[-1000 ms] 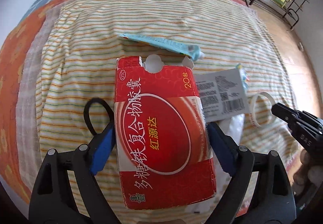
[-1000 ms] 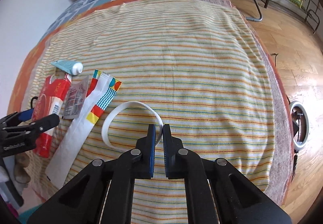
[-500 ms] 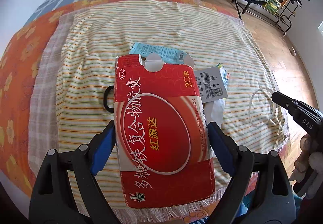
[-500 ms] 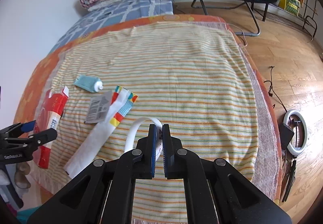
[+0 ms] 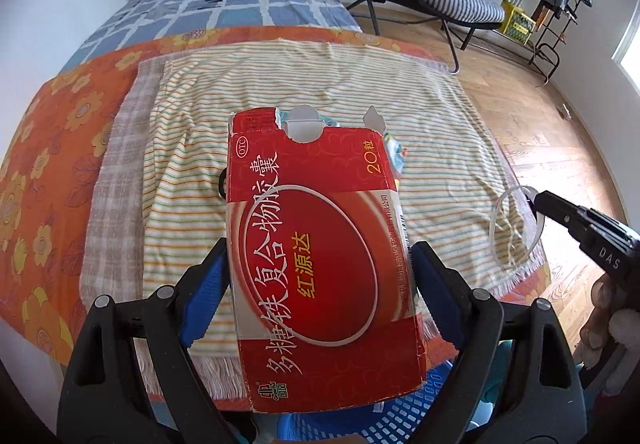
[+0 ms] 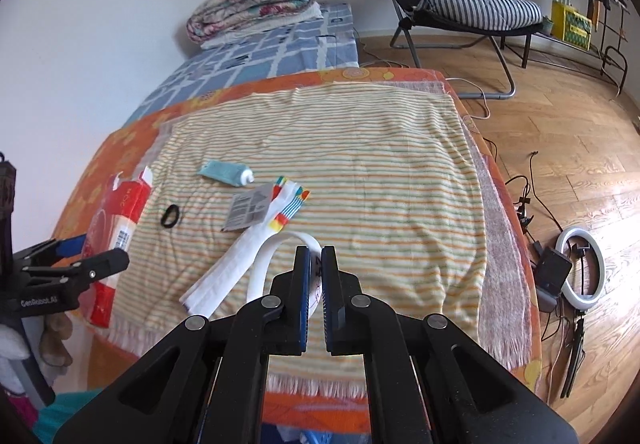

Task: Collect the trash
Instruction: 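Carry the red box and white band over the blue basket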

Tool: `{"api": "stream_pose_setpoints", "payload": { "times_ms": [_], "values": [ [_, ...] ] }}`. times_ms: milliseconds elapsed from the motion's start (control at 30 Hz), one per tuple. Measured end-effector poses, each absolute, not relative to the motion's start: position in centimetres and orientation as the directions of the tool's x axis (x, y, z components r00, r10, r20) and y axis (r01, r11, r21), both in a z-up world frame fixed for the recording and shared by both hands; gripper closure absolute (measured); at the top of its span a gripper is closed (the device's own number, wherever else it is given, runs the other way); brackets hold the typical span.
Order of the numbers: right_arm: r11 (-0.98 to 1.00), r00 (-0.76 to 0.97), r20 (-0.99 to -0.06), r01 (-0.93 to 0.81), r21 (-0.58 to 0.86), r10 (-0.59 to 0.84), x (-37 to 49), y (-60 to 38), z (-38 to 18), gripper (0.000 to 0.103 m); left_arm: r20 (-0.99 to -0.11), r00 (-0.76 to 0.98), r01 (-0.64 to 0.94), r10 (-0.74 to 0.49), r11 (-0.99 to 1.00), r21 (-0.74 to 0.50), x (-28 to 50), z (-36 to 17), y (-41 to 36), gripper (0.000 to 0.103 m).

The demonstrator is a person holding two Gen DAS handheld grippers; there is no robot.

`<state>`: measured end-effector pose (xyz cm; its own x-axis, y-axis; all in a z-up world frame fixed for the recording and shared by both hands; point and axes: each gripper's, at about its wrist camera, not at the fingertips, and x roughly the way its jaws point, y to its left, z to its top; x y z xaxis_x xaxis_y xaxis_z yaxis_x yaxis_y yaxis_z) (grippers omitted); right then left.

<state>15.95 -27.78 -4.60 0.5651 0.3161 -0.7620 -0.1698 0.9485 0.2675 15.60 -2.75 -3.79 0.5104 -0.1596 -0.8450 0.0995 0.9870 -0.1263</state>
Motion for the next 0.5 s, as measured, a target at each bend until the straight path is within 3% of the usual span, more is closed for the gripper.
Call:
{"api": "stream_pose_setpoints", "payload": {
  "times_ms": [200, 500],
  "values": [
    [0.942, 0.563, -0.756, -0.234, 0.242, 0.334, 10.9, -27.4, -4.3, 0.099, -0.828, 0.538, 0.121, -0.156, 0.987, -0.108, 11.7, -2.2, -3.6, 0.013],
    [0.903, 0.526, -0.735, -0.291, 0.318, 0.428, 5.5, -27.0, -3.9, 0.099, -0.809, 0.553, 0.173, -0.2, 0.977, -0.123, 6.8, 1.4, -5.4, 0.013]
  ]
}}
